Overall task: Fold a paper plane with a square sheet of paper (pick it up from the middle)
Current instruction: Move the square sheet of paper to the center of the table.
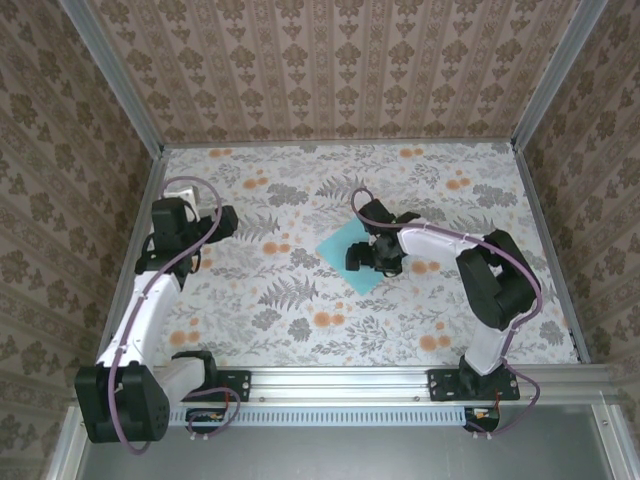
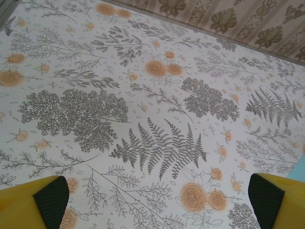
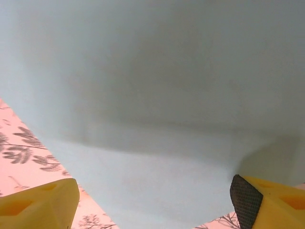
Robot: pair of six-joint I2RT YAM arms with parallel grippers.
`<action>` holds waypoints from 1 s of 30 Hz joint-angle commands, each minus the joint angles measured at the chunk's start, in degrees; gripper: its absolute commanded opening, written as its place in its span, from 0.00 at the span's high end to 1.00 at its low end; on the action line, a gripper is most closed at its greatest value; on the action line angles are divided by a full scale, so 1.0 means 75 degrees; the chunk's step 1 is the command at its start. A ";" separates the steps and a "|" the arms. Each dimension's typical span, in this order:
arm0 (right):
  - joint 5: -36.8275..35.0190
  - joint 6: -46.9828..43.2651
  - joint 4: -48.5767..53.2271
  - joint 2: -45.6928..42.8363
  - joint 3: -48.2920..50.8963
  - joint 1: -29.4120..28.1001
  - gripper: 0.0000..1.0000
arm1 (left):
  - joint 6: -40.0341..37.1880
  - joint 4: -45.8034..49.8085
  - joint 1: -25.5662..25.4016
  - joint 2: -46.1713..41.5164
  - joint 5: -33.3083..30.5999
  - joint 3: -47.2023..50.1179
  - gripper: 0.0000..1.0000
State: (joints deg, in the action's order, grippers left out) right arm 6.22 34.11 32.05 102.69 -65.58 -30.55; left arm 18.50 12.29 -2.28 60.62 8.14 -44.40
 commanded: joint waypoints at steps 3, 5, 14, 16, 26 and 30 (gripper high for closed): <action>-0.0289 -0.0170 0.0501 0.0746 -0.1338 0.0161 0.14 | 0.0205 0.0415 -0.0130 0.0172 0.0454 -0.0328 0.00; -0.0318 -0.0297 0.0450 0.1111 -0.1704 0.0269 0.14 | 0.0193 0.0468 -0.0152 0.0202 0.0430 -0.0336 0.00; -0.0759 -0.0469 0.0659 0.2143 -0.3024 0.0562 0.14 | 0.0165 0.0596 -0.0213 0.0273 0.0392 -0.0396 0.00; -0.0822 -0.0482 0.0688 0.2236 -0.3007 0.0640 0.14 | 0.0180 0.0599 -0.0240 0.0272 0.0423 -0.0384 0.00; -0.1348 0.0360 0.1137 0.1754 -0.1745 0.0998 0.11 | 0.0157 0.0741 -0.0341 0.0334 0.0418 -0.0430 0.00; -0.1521 0.1185 0.1161 0.1054 -0.0678 0.1047 0.11 | 0.0169 0.0750 -0.0382 0.0343 0.0425 -0.0396 0.00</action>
State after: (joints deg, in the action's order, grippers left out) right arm -3.01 36.80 35.79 113.06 -76.27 -23.27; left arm 19.11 16.86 -4.58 63.05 10.72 -45.43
